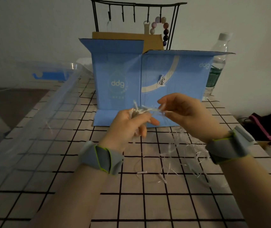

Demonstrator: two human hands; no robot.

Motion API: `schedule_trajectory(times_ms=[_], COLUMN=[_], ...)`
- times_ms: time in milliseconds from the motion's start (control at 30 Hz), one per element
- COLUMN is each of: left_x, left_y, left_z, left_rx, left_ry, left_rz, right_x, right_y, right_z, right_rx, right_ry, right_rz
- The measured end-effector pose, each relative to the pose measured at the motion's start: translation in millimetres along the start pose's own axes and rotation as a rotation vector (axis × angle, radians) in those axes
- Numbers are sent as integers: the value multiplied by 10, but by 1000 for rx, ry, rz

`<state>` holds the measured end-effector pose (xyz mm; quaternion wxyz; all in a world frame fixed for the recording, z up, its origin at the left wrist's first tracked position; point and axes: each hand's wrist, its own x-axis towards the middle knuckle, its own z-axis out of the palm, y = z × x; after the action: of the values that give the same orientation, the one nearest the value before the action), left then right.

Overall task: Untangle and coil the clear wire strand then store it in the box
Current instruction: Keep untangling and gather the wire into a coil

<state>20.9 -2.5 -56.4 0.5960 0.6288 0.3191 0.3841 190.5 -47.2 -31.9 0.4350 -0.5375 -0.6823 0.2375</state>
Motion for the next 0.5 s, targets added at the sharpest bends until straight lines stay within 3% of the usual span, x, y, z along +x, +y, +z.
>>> schedule_trajectory(times_ms=[167,433,500], left_x=[28,64,82], left_y=[37,18,17], left_z=[-56,-86,-94], left_rx=[-254,-259,-290], left_ry=[97,166,187], left_rz=[9,-59,-82], right_x=[-5,21,24], right_y=[49,21,6], right_z=[48,-26,-77], right_rx=[-2,396,629], right_ry=[72,289,354], right_rz=[14,86,137])
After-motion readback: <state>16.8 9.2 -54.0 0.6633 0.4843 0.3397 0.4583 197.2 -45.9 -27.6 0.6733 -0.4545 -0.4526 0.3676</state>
